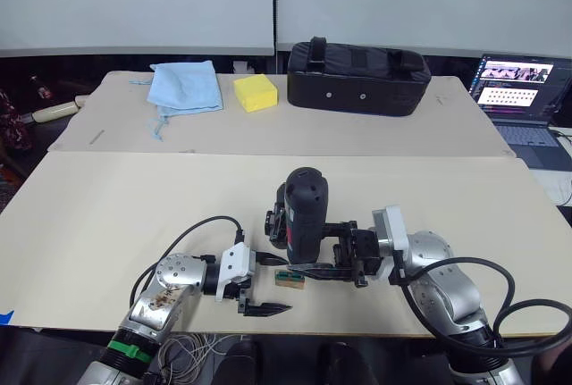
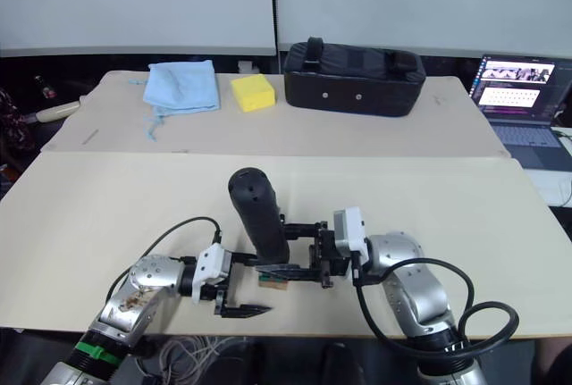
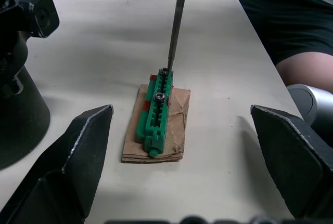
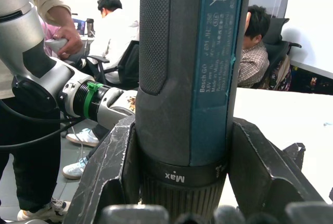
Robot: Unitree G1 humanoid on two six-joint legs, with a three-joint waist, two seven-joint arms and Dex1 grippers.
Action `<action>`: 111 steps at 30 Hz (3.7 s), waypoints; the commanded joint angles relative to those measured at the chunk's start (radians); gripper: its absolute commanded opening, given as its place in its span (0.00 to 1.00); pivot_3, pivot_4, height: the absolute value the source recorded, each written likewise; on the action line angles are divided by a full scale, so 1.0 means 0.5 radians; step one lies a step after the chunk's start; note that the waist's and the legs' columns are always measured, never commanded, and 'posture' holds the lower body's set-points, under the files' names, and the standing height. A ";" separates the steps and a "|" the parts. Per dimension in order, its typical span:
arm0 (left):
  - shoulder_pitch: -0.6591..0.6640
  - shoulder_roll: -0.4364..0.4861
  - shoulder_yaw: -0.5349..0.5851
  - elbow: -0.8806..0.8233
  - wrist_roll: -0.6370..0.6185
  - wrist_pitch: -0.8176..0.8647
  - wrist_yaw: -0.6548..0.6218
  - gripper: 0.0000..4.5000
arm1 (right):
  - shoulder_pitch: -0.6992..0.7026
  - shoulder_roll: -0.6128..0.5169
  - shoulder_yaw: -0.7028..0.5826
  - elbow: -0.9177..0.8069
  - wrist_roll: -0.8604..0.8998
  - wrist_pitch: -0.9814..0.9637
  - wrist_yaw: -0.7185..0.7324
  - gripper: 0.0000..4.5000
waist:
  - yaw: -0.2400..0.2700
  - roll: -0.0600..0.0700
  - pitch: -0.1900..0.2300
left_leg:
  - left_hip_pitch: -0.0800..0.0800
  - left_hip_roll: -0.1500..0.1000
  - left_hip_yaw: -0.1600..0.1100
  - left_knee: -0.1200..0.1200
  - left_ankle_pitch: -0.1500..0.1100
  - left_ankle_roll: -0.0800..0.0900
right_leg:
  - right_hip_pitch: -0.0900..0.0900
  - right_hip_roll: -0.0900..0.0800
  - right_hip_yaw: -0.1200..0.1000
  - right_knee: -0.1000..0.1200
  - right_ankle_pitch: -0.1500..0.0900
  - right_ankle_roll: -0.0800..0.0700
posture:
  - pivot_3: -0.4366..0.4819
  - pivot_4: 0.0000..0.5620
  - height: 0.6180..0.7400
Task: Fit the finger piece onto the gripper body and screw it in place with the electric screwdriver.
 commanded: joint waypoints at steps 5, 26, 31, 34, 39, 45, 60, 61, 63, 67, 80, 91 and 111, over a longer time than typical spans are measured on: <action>0.028 0.009 -0.041 0.025 0.007 -0.024 -0.027 1.00 | -0.005 0.008 -0.010 -0.028 0.029 -0.053 -0.012 0.43 | -0.001 0.000 0.000 | 0.000 0.000 0.000 0.000 0.000 0.000 | 0.000 0.000 0.000 0.000 0.000 0.000 | 0.48 0.27 1.00; 0.041 0.003 -0.045 0.021 0.006 -0.025 -0.022 1.00 | -0.020 0.008 -0.026 -0.042 0.054 -0.028 -0.034 0.43 | -0.001 0.000 0.000 | 0.000 0.003 0.001 -0.001 -0.001 -0.001 | -0.001 0.000 0.000 -0.001 0.000 0.000 | 0.48 0.27 1.00; 0.030 -0.005 -0.047 0.035 0.008 -0.031 -0.022 1.00 | -0.023 0.006 -0.026 -0.039 0.062 -0.018 -0.038 0.43 | -0.001 0.000 0.000 | 0.000 0.003 0.001 -0.001 -0.001 -0.001 | -0.001 0.000 0.000 -0.002 0.000 0.000 | 0.48 0.27 1.00; 0.031 -0.006 -0.048 0.036 0.009 -0.033 -0.022 1.00 | -0.019 0.003 -0.027 -0.037 0.060 -0.008 -0.050 0.43 | -0.001 0.000 0.000 | 0.000 0.003 0.001 -0.001 -0.001 -0.001 | -0.001 0.000 0.000 -0.002 0.000 0.000 | 0.48 0.27 1.00; 0.033 -0.009 -0.050 0.036 0.007 -0.029 -0.020 1.00 | -0.015 0.004 -0.025 -0.029 0.056 -0.017 -0.064 0.43 | -0.001 0.000 0.000 | 0.000 0.003 0.002 -0.001 -0.001 -0.001 | -0.001 0.000 0.000 -0.002 0.000 0.000 | 0.48 0.27 1.00; 0.035 -0.010 -0.050 0.036 0.009 -0.031 -0.018 1.00 | -0.022 0.002 -0.028 -0.022 0.059 -0.016 -0.066 0.43 | 0.000 0.000 0.000 | 0.000 0.004 0.002 -0.001 -0.001 -0.001 | -0.001 0.000 0.000 -0.002 0.000 0.000 | 0.48 0.27 1.00; 0.037 -0.010 -0.050 0.035 0.007 -0.030 -0.017 1.00 | -0.039 -0.012 -0.032 -0.069 0.128 0.029 -0.069 0.43 | 0.000 0.000 0.000 | 0.000 0.004 0.002 -0.002 -0.001 -0.002 | -0.001 0.000 0.000 -0.003 0.000 0.000 | 0.48 0.27 1.00; 0.037 -0.011 -0.050 0.035 0.007 -0.029 -0.017 1.00 | -0.039 -0.012 -0.032 -0.070 0.128 0.029 -0.071 0.43 | 0.000 0.000 0.000 | 0.000 0.004 0.002 -0.002 -0.001 -0.002 | -0.001 0.000 0.000 -0.003 0.000 0.000 | 0.48 0.27 1.00; 0.037 -0.010 -0.050 0.036 0.008 -0.030 -0.017 1.00 | -0.039 -0.013 -0.033 -0.069 0.128 0.031 -0.077 0.43 | 0.001 0.000 0.000 | 0.000 0.004 0.002 -0.002 -0.001 -0.002 | -0.001 0.000 0.000 -0.003 0.000 0.000 | 0.48 0.27 1.00; 0.038 -0.010 -0.051 0.038 0.009 -0.029 -0.018 1.00 | -0.042 -0.014 -0.038 -0.059 0.128 0.032 -0.087 0.43 | 0.001 0.000 0.000 | 0.000 0.004 0.002 -0.003 -0.001 -0.002 | -0.001 0.000 0.000 -0.003 0.000 0.000 | 0.48 0.27 1.00; 0.038 -0.013 -0.054 0.052 0.010 -0.035 -0.020 1.00 | -0.066 -0.018 -0.049 -0.035 0.128 0.029 -0.091 0.43 | 0.002 0.000 0.000 | 0.000 0.004 0.002 -0.003 -0.001 -0.002 | -0.001 0.000 0.000 -0.004 0.000 0.000 | 0.48 0.27 1.00; 0.038 -0.013 -0.054 0.059 0.014 -0.043 -0.022 1.00 | -0.048 -0.028 -0.042 -0.037 0.117 0.024 -0.088 0.43 | 0.002 0.000 0.000 | 0.000 0.003 0.002 -0.004 -0.001 -0.001 | -0.002 0.000 0.000 -0.004 0.000 0.000 | 0.48 0.27 1.00; 0.034 -0.009 -0.054 0.077 0.020 -0.060 -0.025 1.00 | -0.038 -0.057 -0.046 -0.056 0.182 0.086 -0.063 0.43 | 0.002 0.000 0.000 | 0.000 0.003 0.003 -0.006 -0.001 -0.002 | -0.002 0.000 0.000 -0.005 0.000 0.000 | 0.48 0.27 1.00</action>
